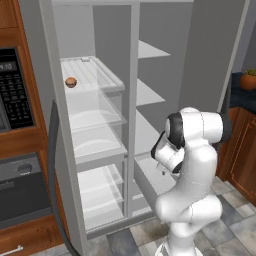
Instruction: Take the tangerine and eggplant from the fridge shelf and place them in the freezer drawer to begin freezing them.
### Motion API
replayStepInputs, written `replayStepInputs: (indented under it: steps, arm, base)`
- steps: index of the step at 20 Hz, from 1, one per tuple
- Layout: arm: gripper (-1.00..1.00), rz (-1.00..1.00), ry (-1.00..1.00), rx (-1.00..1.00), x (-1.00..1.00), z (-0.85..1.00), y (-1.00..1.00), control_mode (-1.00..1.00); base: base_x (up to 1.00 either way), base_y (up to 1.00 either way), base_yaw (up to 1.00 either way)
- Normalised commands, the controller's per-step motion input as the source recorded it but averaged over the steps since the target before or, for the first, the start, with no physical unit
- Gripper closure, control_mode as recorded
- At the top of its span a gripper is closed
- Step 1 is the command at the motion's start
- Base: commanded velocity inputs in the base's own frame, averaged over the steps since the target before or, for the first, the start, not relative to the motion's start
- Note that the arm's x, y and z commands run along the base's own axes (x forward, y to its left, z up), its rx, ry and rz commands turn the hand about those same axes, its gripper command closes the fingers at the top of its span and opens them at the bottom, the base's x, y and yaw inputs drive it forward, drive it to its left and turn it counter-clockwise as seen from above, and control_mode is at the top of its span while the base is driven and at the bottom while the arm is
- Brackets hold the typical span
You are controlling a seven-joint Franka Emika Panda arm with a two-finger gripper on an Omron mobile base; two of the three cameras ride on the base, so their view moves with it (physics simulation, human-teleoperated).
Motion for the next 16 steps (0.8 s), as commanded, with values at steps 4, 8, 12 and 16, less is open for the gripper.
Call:
replayStepInputs:
  steps: [4,8,12,16]
  arm:
    - [-1.00,0.00,-0.05,0.00,-0.01,1.00,0.00,-1.00]
    - [-1.00,0.00,-0.01,0.00,-0.04,1.00,0.00,-1.00]
    - [-1.00,0.00,0.00,0.00,-0.03,1.00,0.00,-1.00]
    - [-1.00,0.00,0.00,0.00,0.00,1.00,0.00,-1.00]
  base:
    - [0.00,0.00,0.00]
    - [0.00,0.00,0.00]
    - [0.00,0.00,0.00]
    - [0.00,0.00,0.00]
